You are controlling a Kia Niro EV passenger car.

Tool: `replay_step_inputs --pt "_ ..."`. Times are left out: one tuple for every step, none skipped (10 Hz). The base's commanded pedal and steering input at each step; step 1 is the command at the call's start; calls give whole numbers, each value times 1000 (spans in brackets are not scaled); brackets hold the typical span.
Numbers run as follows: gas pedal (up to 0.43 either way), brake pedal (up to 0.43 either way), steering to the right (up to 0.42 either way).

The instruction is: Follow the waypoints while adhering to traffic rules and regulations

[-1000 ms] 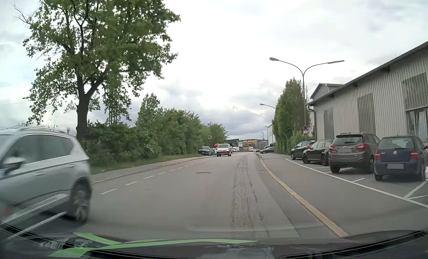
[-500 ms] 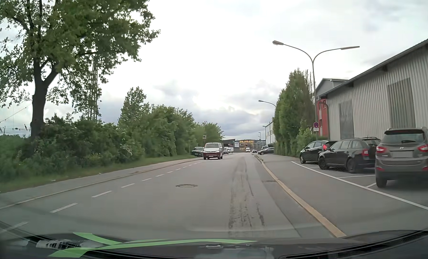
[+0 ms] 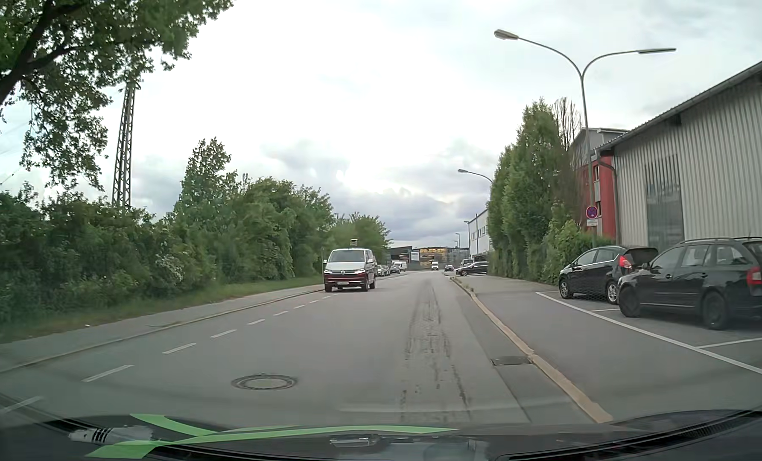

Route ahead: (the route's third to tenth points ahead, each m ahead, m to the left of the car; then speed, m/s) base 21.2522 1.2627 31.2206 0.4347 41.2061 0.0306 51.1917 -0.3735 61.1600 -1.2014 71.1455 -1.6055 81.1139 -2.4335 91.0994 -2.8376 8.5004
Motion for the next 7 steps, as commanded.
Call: replay_step_inputs --pt "8 0 11" --pt "8 0 12" --pt "8 0 12" --pt "8 0 13" --pt "8 0 14" --pt "8 0 14" --pt "8 0 14"
